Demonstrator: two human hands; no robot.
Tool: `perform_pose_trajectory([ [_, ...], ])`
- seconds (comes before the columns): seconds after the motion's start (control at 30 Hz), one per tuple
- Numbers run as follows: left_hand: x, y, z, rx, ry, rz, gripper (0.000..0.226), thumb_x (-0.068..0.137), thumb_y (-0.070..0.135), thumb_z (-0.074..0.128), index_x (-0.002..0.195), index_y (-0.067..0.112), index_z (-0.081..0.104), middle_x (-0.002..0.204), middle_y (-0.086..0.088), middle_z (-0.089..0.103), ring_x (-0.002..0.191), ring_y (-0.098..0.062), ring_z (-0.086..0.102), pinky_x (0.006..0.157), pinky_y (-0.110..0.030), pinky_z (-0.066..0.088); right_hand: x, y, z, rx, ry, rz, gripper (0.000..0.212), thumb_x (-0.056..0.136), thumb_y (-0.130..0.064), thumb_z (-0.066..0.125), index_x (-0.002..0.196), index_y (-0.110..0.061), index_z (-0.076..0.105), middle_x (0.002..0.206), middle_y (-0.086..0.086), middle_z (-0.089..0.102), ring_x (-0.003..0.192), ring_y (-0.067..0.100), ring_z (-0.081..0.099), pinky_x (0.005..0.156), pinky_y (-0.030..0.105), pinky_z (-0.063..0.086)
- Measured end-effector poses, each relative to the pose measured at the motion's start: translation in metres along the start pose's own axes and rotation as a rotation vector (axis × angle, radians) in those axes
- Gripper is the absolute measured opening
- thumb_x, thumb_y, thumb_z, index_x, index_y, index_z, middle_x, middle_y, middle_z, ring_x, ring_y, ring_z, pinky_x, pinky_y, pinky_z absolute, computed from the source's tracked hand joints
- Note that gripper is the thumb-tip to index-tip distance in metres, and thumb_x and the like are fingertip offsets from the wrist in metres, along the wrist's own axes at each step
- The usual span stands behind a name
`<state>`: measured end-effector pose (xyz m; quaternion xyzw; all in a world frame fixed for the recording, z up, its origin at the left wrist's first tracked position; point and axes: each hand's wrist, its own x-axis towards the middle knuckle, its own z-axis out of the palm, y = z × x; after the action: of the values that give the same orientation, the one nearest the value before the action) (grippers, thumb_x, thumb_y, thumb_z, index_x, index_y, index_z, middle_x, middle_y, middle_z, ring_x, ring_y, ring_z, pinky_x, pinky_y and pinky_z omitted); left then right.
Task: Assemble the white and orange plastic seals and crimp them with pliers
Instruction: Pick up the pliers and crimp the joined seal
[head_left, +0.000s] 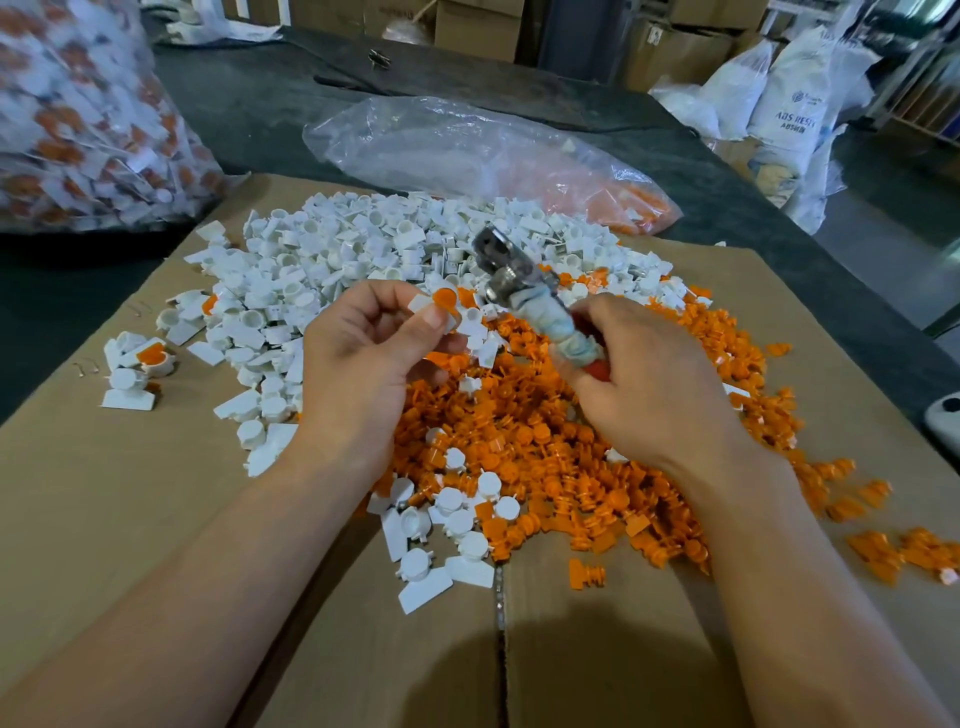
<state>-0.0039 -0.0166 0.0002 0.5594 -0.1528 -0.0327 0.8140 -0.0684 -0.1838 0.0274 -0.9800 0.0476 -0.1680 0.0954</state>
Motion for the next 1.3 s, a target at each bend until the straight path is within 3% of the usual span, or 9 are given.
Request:
perform_pose_trajectory([
  [0.2,0.0,0.0,0.001,0.002,0.014,0.032,0.017,0.085,-0.002,0.057,0.076,0.012,0.054,0.059,0.006,0.065,0.057,-0.009,0.064,0.045,-0.018,0.046,-0.001,-0.005,0.007,0.019,-0.068,-0.027,0.043,0.086,-0.037,0.055,0.124,-0.02,0.046,0.113,-0.001,0.053,0.099,0.015,0.049,0.071,0.024,0.03],
  [0.43,0.0,0.0,0.002,-0.007,0.017,0.053,0.016,0.084,-0.001,0.057,0.075,0.012,0.054,0.055,0.008,0.063,0.054,-0.006,0.063,0.043,-0.017,0.044,-0.002,-0.008,0.007,0.051,-0.096,-0.048,0.041,0.086,-0.036,0.056,0.122,-0.019,0.047,0.113,-0.001,0.054,0.099,0.014,0.048,0.072,0.024,0.03],
  [0.6,0.0,0.0,0.002,-0.017,0.011,0.044,0.015,0.083,-0.001,0.057,0.076,0.011,0.053,0.057,0.008,0.064,0.054,-0.007,0.063,0.043,-0.017,0.045,-0.002,-0.009,0.006,0.042,-0.104,-0.074,0.03,0.086,-0.034,0.056,0.111,-0.018,0.052,0.098,-0.003,0.055,0.092,0.016,0.046,0.069,0.029,0.033],
  [0.73,-0.001,0.001,0.002,-0.017,0.005,0.041,0.012,0.082,0.002,0.057,0.076,0.011,0.054,0.056,0.008,0.064,0.055,-0.007,0.063,0.044,-0.017,0.045,-0.003,-0.008,0.004,-0.019,-0.036,-0.115,0.024,0.084,-0.035,0.058,0.099,-0.018,0.057,0.08,-0.008,0.046,0.083,0.01,0.032,0.066,0.029,0.021],
  [0.83,-0.002,0.001,0.003,-0.003,0.003,0.046,0.011,0.082,0.002,0.057,0.076,0.011,0.054,0.056,0.008,0.063,0.055,-0.006,0.063,0.045,-0.017,0.046,-0.003,-0.009,0.003,-0.009,-0.047,-0.11,0.02,0.084,-0.036,0.057,0.094,-0.019,0.054,0.077,-0.009,0.045,0.079,0.011,0.035,0.062,0.029,0.018],
  [1.0,-0.001,0.001,0.002,0.018,0.007,0.048,0.016,0.085,-0.003,0.055,0.076,0.011,0.055,0.055,0.009,0.062,0.054,-0.003,0.061,0.047,-0.017,0.049,-0.005,-0.011,0.003,0.069,-0.111,-0.104,0.017,0.086,-0.034,0.056,0.086,-0.023,0.042,0.069,-0.01,0.041,0.068,0.013,0.041,0.054,0.03,0.032],
  [1.3,0.001,-0.001,0.0,-0.04,0.015,0.007,0.02,0.085,-0.009,0.051,0.073,0.007,0.053,0.054,0.006,0.062,0.051,-0.008,0.06,0.049,-0.017,0.048,-0.003,-0.013,0.006,0.192,-0.175,-0.092,0.017,0.086,-0.025,0.059,0.082,-0.02,0.043,0.064,-0.007,0.044,0.061,0.015,0.044,0.054,0.034,0.037],
])
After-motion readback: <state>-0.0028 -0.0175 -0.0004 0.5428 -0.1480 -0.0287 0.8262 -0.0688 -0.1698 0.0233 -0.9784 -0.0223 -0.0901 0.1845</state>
